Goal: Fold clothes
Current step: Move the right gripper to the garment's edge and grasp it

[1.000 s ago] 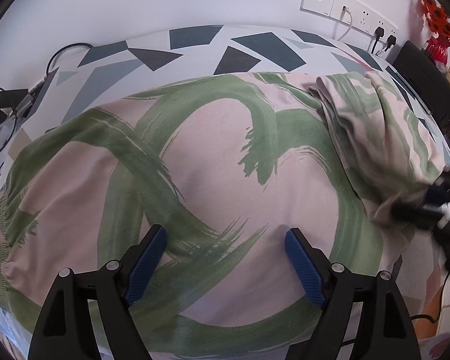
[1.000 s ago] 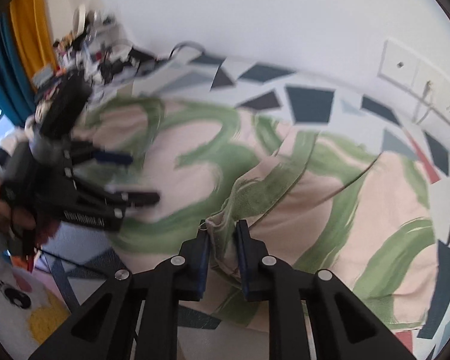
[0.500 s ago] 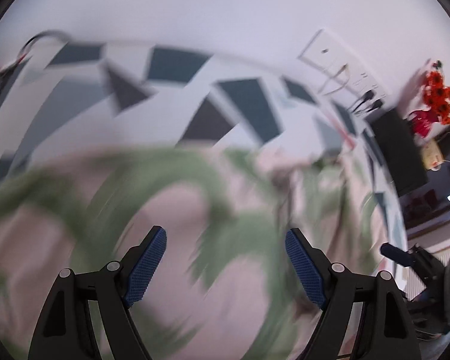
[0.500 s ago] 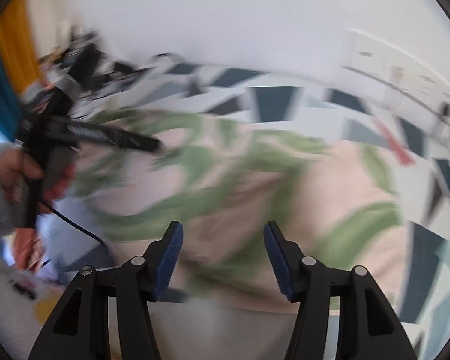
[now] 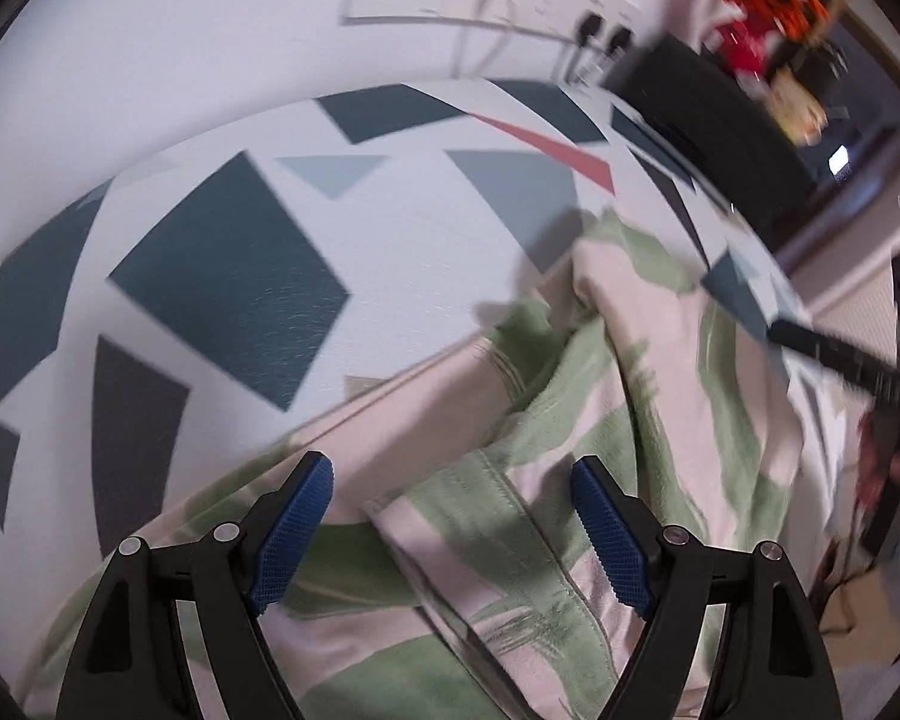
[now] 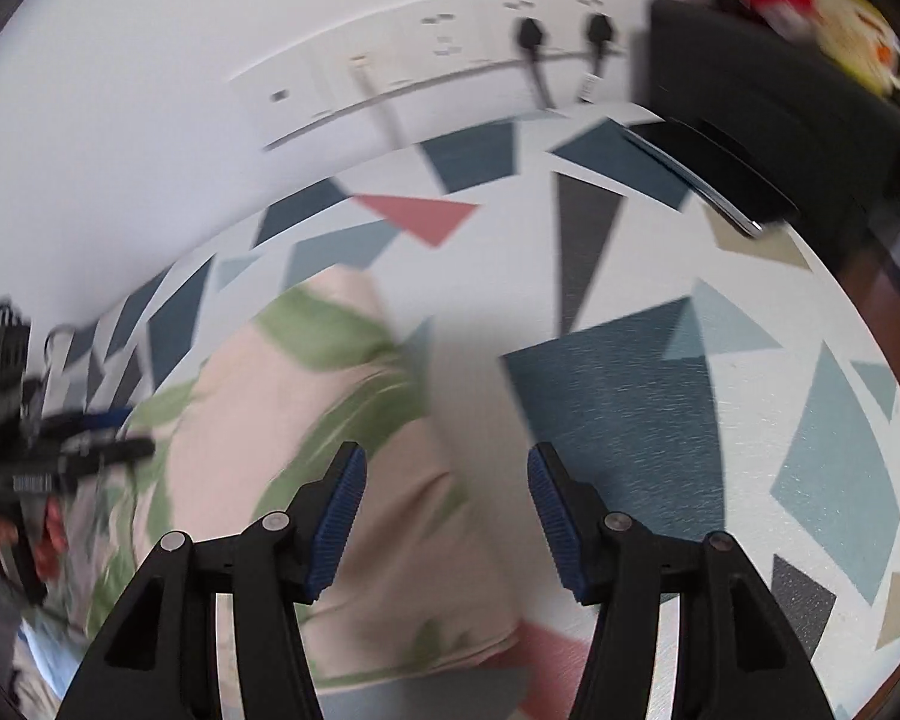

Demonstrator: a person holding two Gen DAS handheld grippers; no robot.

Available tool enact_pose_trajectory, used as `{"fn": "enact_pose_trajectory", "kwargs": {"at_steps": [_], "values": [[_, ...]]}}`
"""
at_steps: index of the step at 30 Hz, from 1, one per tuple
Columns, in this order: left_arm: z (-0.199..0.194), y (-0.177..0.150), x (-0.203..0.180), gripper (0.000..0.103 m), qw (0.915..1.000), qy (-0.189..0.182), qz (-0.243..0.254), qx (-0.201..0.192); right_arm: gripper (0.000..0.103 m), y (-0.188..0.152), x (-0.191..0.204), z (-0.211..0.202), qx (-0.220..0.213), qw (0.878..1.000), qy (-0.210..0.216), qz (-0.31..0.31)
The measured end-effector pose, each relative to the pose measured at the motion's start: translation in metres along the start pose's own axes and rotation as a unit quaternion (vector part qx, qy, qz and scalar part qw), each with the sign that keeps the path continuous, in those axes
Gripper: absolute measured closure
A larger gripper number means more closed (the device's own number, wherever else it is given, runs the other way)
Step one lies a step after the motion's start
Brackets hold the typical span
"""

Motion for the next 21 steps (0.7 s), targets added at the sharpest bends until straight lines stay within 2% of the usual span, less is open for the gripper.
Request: {"fn": "enact_pose_trajectory", "kwargs": {"at_steps": [2,3,4,6,7,9,12,14,17,18,19,21], "values": [[0.000,-0.004,-0.007,0.035,0.9998,0.008,0.017,-0.009,0.044,0.007,-0.008,0.007,0.003,1.000,0.003,0.014],[0.000,-0.006,-0.008,0.062,0.9997,0.010,0.019,-0.013,0.044,0.010,-0.009,0.009,0.003,1.000,0.004,0.016],[-0.002,-0.009,-0.008,0.076,0.9997,0.010,0.014,-0.016,0.044,0.013,-0.010,0.011,0.004,1.000,0.005,0.017],[-0.007,-0.014,-0.006,0.086,0.9997,0.004,-0.002,-0.023,0.044,0.018,-0.007,0.015,0.006,1.000,0.009,0.009],[-0.011,-0.016,-0.006,0.088,0.9995,0.007,-0.008,-0.031,0.044,0.019,-0.005,0.016,0.007,1.000,0.009,0.001],[-0.025,-0.020,-0.004,0.088,0.9978,0.023,-0.024,-0.057,0.044,0.022,0.001,0.020,0.009,1.000,0.010,-0.013],[-0.042,-0.025,0.011,0.088,0.9921,0.050,-0.074,-0.088,0.044,0.024,0.009,0.025,0.014,0.999,0.015,-0.033],[-0.029,-0.030,0.025,0.086,0.9905,0.068,-0.100,-0.065,0.044,0.023,0.013,0.029,0.019,0.999,0.019,-0.043],[-0.024,-0.030,0.027,0.066,0.9888,0.094,-0.102,-0.055,0.044,0.020,0.017,0.037,0.034,0.998,0.020,-0.053],[-0.025,-0.029,0.027,0.055,0.9879,0.107,-0.101,-0.049,0.044,0.020,0.018,0.038,0.035,0.998,0.022,-0.054],[-0.031,-0.029,0.028,0.049,0.9870,0.113,-0.102,-0.053,0.044,0.021,0.018,0.038,0.035,0.998,0.026,-0.056],[-0.042,-0.028,0.028,0.049,0.9851,0.123,-0.104,-0.060,0.044,0.025,0.020,0.038,0.033,0.997,0.035,-0.063]]}}
Point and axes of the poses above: each gripper's, at about its wrist camera, not at the fingertips, and z roughly the way its jaws point, x to its left, y to its top, the point moved 4 cm from there along z, roughly the way its jaws point, and after that the axes turned 9 degrees about -z, right-handed, at the moved point
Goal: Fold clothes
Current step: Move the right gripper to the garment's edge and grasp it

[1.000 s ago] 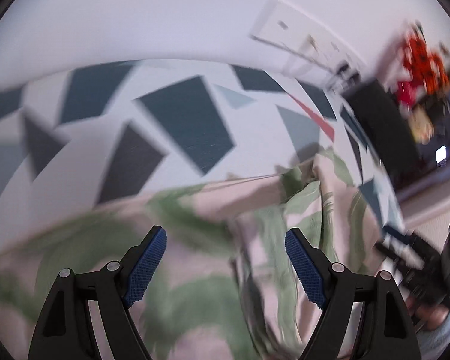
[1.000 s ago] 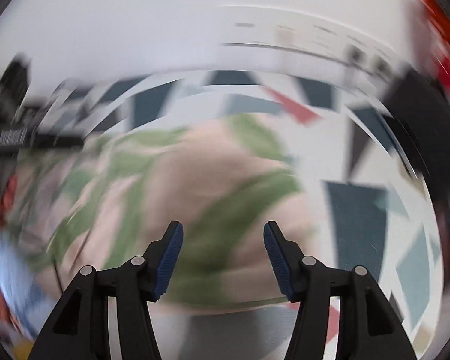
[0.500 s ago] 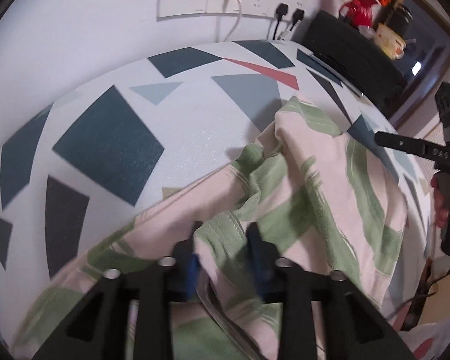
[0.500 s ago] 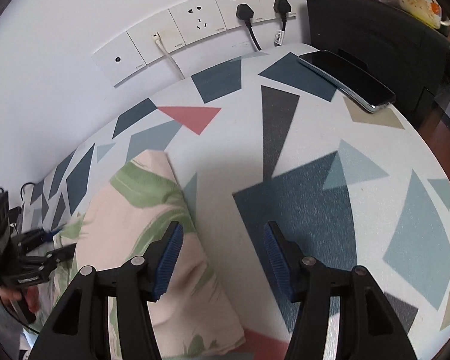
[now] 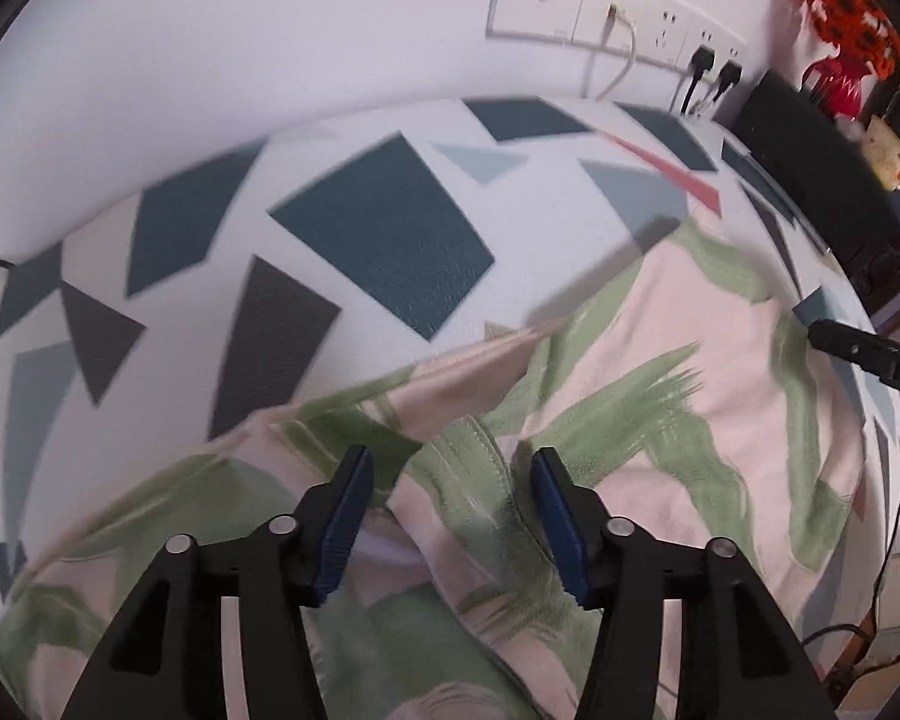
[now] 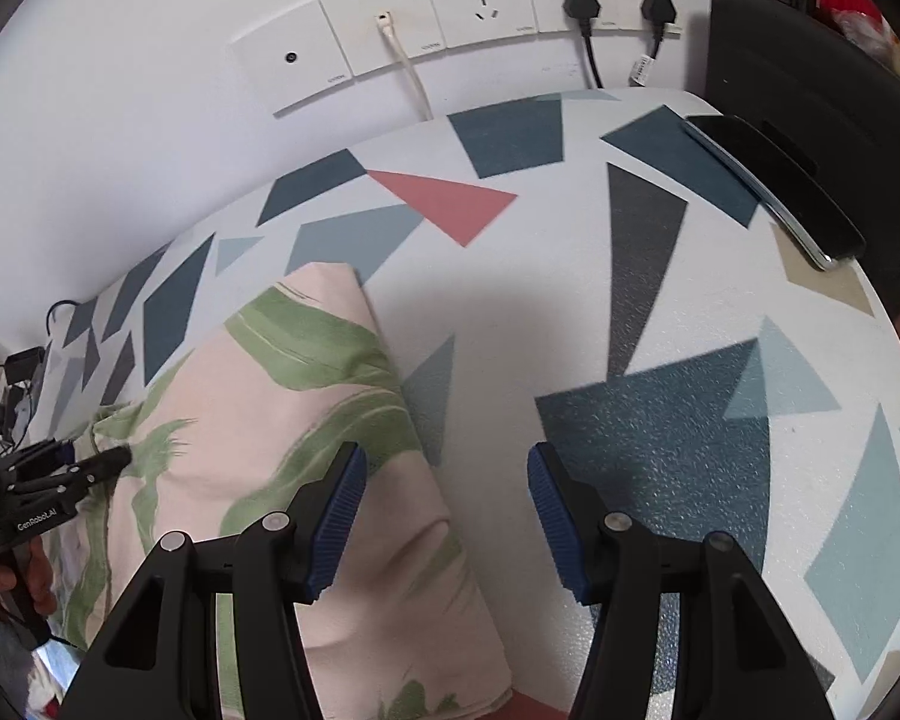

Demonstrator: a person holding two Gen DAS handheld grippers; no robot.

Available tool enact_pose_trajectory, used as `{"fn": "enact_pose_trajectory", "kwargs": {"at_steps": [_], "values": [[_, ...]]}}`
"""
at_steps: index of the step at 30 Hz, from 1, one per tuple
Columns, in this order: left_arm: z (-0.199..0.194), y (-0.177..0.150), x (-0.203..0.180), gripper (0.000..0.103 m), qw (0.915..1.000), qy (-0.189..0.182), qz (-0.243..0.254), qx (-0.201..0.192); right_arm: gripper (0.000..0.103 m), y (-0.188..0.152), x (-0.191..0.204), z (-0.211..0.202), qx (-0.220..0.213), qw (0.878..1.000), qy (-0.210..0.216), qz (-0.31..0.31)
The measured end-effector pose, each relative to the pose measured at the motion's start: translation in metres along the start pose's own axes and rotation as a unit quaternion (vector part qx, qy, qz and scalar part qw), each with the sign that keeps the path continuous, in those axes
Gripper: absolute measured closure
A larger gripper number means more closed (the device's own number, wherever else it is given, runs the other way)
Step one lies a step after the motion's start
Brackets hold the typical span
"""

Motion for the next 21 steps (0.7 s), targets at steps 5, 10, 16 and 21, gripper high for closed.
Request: {"fn": "enact_pose_trajectory", "kwargs": {"at_steps": [5,10,16,21], "values": [[-0.047,-0.022,0.020,0.041,0.9987,0.019,-0.033,-0.035,0.044,0.015,-0.002,0.006,0.006,0.999,0.040,-0.013],[-0.066,-0.073,0.047,0.038,0.9928,0.067,-0.097,-0.024,0.044,0.033,0.001,0.029,0.041,0.994,0.098,-0.027],[-0.071,-0.133,0.072,0.038,0.9717,0.134,-0.195,0.002,0.043,0.053,0.014,0.045,0.031,0.990,0.114,-0.073],[-0.071,-0.167,0.078,0.038,0.9521,0.167,-0.256,0.011,0.060,0.043,0.043,0.047,0.042,0.979,0.143,-0.139]]}}
Point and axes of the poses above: each gripper's, at about its wrist camera, not at the fingertips, and z roughly the way its jaws point, x to its left, y to its top, the point moved 4 cm from there along z, roughly the way its jaws point, and after that the axes turned 9 degrees about -z, right-handed, at the moved point
